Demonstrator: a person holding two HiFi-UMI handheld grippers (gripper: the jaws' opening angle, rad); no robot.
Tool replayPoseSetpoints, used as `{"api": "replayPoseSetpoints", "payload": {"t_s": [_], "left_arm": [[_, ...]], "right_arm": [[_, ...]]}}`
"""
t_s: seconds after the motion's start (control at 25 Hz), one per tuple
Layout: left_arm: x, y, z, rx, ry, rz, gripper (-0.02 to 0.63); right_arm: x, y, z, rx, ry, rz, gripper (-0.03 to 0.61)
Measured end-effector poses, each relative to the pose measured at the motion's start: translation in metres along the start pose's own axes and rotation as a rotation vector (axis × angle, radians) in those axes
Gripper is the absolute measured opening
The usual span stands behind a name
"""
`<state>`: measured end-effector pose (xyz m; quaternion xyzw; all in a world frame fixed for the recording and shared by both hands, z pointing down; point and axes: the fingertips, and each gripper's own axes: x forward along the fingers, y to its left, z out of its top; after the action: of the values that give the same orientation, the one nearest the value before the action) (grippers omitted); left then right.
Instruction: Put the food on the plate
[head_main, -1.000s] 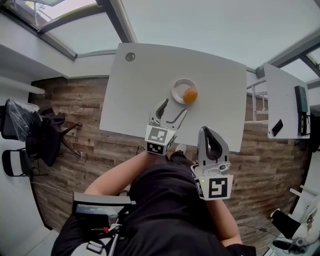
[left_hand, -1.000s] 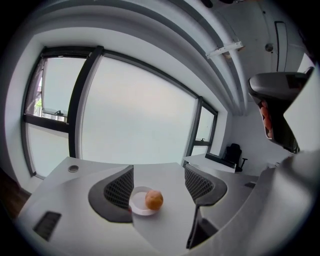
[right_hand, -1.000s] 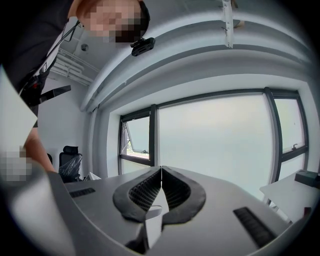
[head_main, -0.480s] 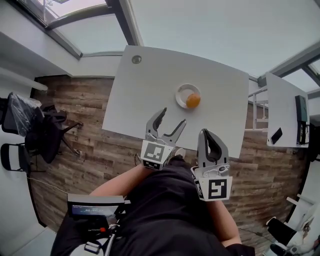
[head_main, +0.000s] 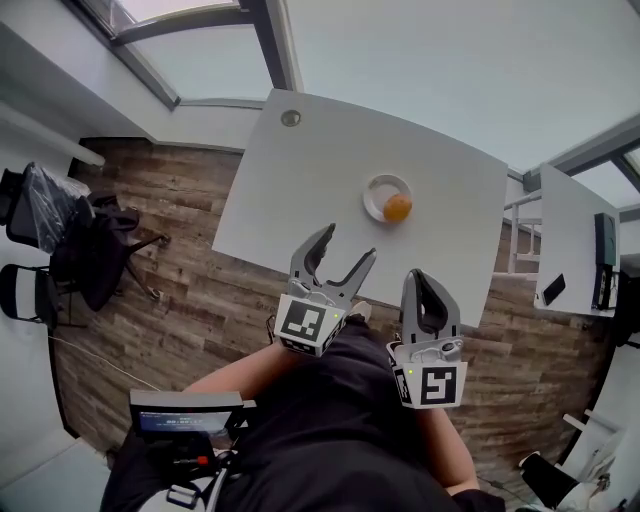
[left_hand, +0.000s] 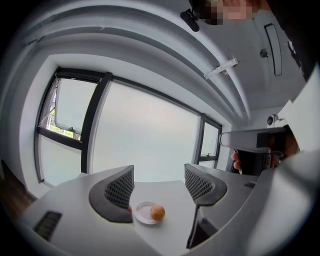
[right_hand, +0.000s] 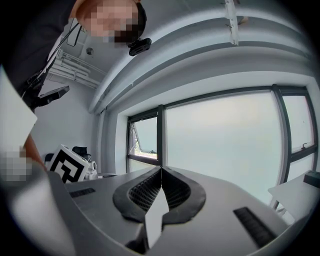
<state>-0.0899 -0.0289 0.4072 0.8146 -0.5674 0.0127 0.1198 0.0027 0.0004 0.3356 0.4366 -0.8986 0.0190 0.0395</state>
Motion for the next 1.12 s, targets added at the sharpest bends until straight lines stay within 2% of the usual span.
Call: {"api": "replayPoseSetpoints", "payload": {"t_s": [0.24,0.36,0.68,0.8,1.12], "left_arm": [[-0.024,-0.003,0.021,-0.012,-0.039,0.037,0.316],[-0.034,-0.009,0.030,-0.004,-0.088,0.041,0.316],[-0.059,-0.018,0.036,-0.033,-0.121,0.064,0.314],[-0.064,-0.021,0.037,-0.017,-0.128,0.071,0.258],[-0.071,-0.029,0.041,0.031,-0.136,0.081,0.174]], "right_arm": [[-0.002,0.004,-0.004,0.023,0.006,0.017,0.008],[0.000,0.007,-0.001,0.031,-0.006,0.026,0.008],[-0.006,0.029,-0.005,0.038,-0.005,0.084,0.008],[-0.011,0.027,-0.003,0.040,-0.009,0.079,0.008],[-0.018,0.027,-0.005,0.047,-0.010,0.077,0.008]]}}
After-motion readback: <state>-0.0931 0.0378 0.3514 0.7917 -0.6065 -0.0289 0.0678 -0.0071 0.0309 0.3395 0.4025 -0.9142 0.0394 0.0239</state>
